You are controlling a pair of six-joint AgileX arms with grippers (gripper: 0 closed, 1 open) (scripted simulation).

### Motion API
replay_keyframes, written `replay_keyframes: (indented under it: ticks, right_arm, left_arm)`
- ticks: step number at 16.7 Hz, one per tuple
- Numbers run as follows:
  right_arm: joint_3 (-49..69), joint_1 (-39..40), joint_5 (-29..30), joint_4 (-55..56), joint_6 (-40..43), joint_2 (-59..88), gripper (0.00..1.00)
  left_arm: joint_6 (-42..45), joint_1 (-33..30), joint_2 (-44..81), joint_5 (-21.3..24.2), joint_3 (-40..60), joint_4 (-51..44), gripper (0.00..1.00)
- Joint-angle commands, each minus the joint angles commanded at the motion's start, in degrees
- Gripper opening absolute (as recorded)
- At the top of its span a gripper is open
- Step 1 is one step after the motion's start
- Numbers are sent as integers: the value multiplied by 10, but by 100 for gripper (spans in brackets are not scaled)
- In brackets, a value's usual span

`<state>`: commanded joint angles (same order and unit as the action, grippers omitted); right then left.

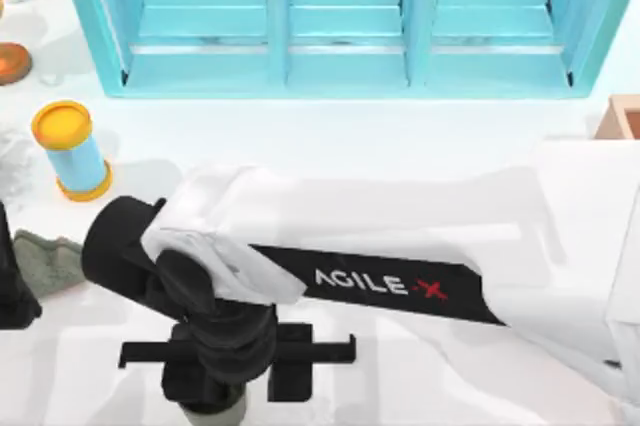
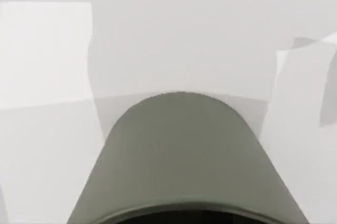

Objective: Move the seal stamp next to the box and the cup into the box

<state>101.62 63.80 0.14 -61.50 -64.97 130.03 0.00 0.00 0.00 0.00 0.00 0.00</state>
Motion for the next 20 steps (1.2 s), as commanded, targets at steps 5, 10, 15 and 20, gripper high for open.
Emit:
replay_keyframes:
  ticks: [5, 10, 15, 20]
  right_arm:
    - [0, 0, 0, 0, 0, 0, 0]
    - [0, 0, 0, 0, 0, 0, 0]
    - [-16, -10, 0, -12, 9, -24, 0]
    - [-84, -48, -1, -72, 49, -168, 0]
  left_arm:
    - [0, 0, 0, 0, 0, 0, 100]
    - [0, 0, 0, 0, 0, 0, 100]
    - [0, 0, 0, 0, 0, 0, 100]
    - [0, 0, 0, 0, 0, 0, 100]
